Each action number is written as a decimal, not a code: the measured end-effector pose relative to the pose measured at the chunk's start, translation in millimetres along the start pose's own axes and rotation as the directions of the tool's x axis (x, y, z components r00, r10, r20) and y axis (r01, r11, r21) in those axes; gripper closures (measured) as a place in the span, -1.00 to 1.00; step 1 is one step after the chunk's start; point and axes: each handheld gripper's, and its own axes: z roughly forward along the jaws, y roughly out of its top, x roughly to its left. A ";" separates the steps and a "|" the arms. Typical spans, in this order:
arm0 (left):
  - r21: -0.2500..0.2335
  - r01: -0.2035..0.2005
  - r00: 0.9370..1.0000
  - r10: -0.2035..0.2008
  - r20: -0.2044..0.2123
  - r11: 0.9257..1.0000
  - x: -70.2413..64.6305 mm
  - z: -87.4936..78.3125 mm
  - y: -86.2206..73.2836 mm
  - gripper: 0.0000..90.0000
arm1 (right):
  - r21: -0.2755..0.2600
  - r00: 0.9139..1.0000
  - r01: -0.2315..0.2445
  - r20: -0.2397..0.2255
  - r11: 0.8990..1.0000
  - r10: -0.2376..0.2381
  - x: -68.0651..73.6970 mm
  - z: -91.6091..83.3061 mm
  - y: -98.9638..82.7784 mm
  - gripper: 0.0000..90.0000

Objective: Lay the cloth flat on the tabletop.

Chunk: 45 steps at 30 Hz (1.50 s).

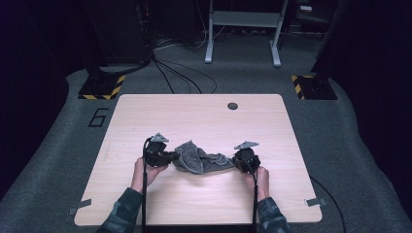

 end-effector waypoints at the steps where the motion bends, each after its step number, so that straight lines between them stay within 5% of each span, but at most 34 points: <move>1: 0.003 0.003 1.000 -0.003 0.001 1.000 0.5 0.2 -2.3 0.78 | -0.001 1.000 -0.005 0.002 1.000 0.005 -2.6 -1.0 -1.3 0.97; 6: 0.038 0.016 0.999 -0.018 0.049 0.999 0.4 0.3 -13.9 0.68 | -0.005 0.999 -0.037 0.012 0.999 0.037 -15.4 -6.2 -8.2 0.96; 9: 0.040 0.029 0.998 -0.031 0.054 0.999 3.3 -4.5 -16.1 0.44 | -0.003 0.999 -0.047 0.017 0.999 0.047 -17.9 -8.0 -10.3 0.96; 15: 0.017 0.055 0.998 -0.054 -0.037 0.998 10.2 -17.3 -0.2 -0.12 | -0.013 0.998 -0.060 0.009 0.998 0.060 -20.0 -6.6 -10.2 0.93; 20: -0.038 0.081 0.994 -0.084 -0.065 0.996 17.6 -17.9 9.8 -0.31 | -0.029 0.997 -0.076 0.007 0.997 0.077 -18.8 -5.0 0.3 0.85; 24: -0.054 0.092 0.991 -0.097 -0.091 0.994 18.7 -7.3 11.1 -0.39 | -0.106 0.998 -0.061 -0.013 0.993 0.060 -3.4 -13.0 18.6 0.73; 29: 0.019 0.048 0.991 -0.045 -0.128 0.999 14.5 10.6 10.8 -0.47 | -0.082 0.999 0.018 -0.047 0.996 -0.022 21.1 -3.6 28.4 0.62; 32: 0.070 0.006 0.987 0.006 -0.160 0.998 5.9 21.5 6.2 -0.47 | -0.057 0.997 0.004 -0.075 0.998 -0.008 26.1 3.5 21.1 0.60; 38: 0.108 -0.005 0.989 0.021 -0.147 0.994 -4.3 35.7 -9.4 -0.47 | -0.055 0.997 0.031 -0.071 0.998 -0.035 30.5 1.6 10.9 0.59; 45: 0.112 -0.027 0.991 0.041 -0.126 0.993 -14.3 33.4 -18.8 -0.45 | -0.059 0.994 0.081 -0.069 0.995 -0.085 30.0 -5.8 -8.7 0.57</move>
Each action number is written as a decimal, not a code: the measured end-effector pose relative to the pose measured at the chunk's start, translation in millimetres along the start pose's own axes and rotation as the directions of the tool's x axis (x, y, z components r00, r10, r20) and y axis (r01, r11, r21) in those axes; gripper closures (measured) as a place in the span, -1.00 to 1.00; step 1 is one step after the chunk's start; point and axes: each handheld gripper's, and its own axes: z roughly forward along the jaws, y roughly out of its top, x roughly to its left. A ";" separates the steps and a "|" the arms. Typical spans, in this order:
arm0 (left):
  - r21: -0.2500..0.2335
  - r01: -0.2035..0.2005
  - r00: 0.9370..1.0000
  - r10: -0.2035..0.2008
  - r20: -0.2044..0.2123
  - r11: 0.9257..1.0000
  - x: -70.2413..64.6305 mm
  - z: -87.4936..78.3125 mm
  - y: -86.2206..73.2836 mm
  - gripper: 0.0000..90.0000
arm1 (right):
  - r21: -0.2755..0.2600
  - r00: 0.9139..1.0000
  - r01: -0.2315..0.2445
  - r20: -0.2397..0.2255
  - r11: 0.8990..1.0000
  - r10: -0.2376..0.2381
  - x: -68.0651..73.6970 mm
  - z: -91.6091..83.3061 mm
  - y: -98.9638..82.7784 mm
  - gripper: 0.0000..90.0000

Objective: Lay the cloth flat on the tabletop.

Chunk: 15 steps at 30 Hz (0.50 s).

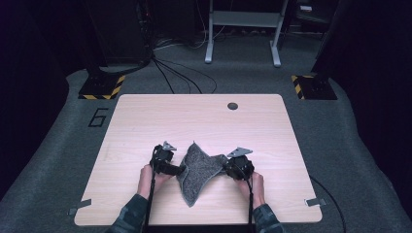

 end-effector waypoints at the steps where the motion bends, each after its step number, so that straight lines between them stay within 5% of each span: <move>1: -0.001 -0.002 1.000 0.002 0.004 1.000 -1.6 -0.6 -1.6 -0.45 | -0.003 1.000 -0.006 -0.009 1.000 0.006 -0.8 -1.5 -1.8 0.57; 11: -0.004 -0.003 1.000 0.003 0.030 1.000 -3.9 -12.2 -3.8 -0.47 | -0.009 0.999 0.014 -0.040 1.000 -0.015 -5.0 -14.0 -13.6 0.46; 15: -0.053 0.006 0.999 -0.004 0.041 0.999 1.4 -24.8 16.4 -0.47 | -0.040 0.997 -0.067 -0.038 0.997 0.065 -23.4 -26.4 -12.7 0.38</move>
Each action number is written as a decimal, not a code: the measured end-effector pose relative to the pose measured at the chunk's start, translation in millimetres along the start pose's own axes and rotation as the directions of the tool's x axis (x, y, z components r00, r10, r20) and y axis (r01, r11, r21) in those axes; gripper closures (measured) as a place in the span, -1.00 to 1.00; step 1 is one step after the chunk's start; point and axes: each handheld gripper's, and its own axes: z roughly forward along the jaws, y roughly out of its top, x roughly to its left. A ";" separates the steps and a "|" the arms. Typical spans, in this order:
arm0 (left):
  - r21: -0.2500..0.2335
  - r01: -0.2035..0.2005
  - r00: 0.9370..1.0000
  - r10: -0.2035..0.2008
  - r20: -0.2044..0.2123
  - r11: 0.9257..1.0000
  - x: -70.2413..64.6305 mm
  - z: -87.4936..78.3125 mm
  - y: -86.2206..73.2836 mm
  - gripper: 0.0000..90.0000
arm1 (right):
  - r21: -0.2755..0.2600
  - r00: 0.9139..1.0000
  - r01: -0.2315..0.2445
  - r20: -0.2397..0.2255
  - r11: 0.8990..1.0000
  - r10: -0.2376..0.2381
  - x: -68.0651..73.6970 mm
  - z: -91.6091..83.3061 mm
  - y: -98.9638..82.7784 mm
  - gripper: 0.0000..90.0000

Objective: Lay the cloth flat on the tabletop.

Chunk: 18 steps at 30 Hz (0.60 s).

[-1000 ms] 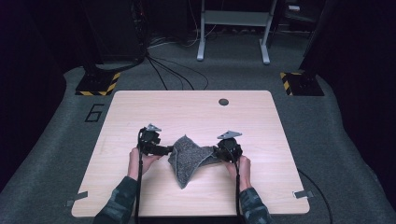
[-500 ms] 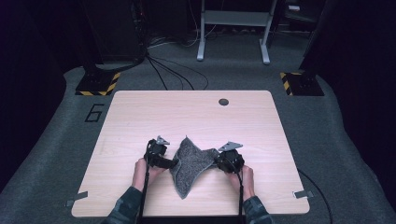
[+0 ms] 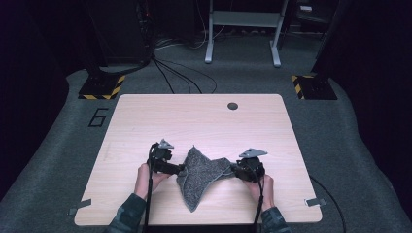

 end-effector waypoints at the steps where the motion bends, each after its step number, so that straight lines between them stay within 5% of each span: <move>1: -0.008 -0.004 1.000 0.004 -0.007 1.000 0.0 -0.5 4.9 -0.47 | -0.008 1.000 -0.019 0.012 1.000 0.019 -5.0 -2.0 0.9 0.37; 5: 0.003 -0.030 0.999 0.030 -0.014 1.000 -0.4 10.1 30.9 -0.43 | -0.002 0.997 -0.067 0.046 0.998 0.067 -17.8 -3.1 4.2 0.34; 10: 0.091 -0.046 0.999 0.045 0.011 0.995 -4.0 48.3 46.1 -0.17 | 0.046 0.997 -0.067 0.049 0.997 0.065 -16.4 10.5 2.0 0.34; 14: 0.139 -0.065 0.998 0.063 0.012 0.988 -3.0 62.1 44.1 0.31 | 0.067 0.997 -0.051 0.060 0.996 0.047 -12.7 14.6 -1.2 0.35; 18: 0.135 -0.084 0.996 0.087 -0.015 0.987 -3.2 63.6 38.8 0.94 | 0.067 0.997 -0.030 0.073 0.997 0.025 -12.4 14.3 -2.1 0.35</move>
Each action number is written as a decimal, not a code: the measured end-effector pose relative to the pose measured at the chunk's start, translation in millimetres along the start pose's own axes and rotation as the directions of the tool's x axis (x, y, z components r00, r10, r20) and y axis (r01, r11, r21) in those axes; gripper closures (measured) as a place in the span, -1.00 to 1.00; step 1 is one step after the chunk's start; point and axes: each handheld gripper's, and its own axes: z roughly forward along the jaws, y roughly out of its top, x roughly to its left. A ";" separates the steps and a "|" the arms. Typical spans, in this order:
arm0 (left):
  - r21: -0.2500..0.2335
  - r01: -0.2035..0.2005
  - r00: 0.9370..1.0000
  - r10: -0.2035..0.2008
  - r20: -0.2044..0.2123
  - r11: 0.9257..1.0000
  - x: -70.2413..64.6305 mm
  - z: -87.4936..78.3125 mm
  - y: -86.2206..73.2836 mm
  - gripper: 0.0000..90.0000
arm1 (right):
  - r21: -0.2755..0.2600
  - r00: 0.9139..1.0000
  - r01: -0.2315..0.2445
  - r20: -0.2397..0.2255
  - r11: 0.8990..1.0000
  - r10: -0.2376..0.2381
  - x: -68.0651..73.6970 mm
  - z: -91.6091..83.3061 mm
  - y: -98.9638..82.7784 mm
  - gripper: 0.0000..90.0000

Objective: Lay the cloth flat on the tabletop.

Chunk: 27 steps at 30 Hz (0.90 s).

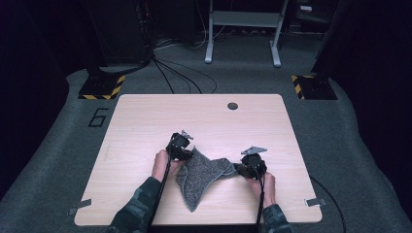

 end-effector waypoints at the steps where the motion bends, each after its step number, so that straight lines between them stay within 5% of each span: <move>1: -0.003 -0.002 1.000 0.002 -0.020 1.000 0.5 -1.3 -2.2 0.95 | -0.003 1.000 0.005 0.002 1.000 -0.005 -0.9 0.0 -0.3 0.35; 6: -0.020 0.030 0.997 -0.032 -0.076 0.999 11.5 -11.1 -18.0 0.96 | -0.011 1.000 0.003 0.029 1.000 -0.002 -7.0 -2.4 -3.3 0.35; 12: -0.061 0.087 0.995 -0.089 -0.047 0.994 16.7 -16.1 -29.9 0.84 | 0.001 0.999 -0.035 0.031 0.999 0.035 -17.2 -3.1 2.7 0.23; 15: -0.063 0.078 0.995 -0.081 -0.052 0.995 13.6 -14.9 -28.6 0.60 | -0.066 0.994 -0.076 -0.081 0.995 0.071 -11.6 -15.3 13.4 0.13; 18: -0.050 0.052 0.996 -0.056 -0.076 0.997 9.7 -14.1 -26.6 0.59 | -0.054 0.988 -0.051 -0.149 0.997 0.043 5.6 -15.5 23.3 0.09; 21: -0.050 0.048 0.994 -0.052 -0.094 0.998 7.4 -13.7 -26.4 0.79 | 0.042 0.991 0.067 -0.121 0.997 -0.061 22.8 3.0 23.5 0.44; 25: -0.065 0.058 0.995 -0.064 -0.083 0.996 11.2 -14.5 -29.6 0.94 | 0.012 0.991 0.071 -0.111 0.997 -0.069 23.4 6.4 15.6 0.88; 27: -0.069 0.060 0.994 -0.066 -0.087 0.996 11.0 -14.3 -30.0 0.94 | 0.004 0.993 0.066 -0.102 0.998 -0.065 24.2 1.4 14.7 0.94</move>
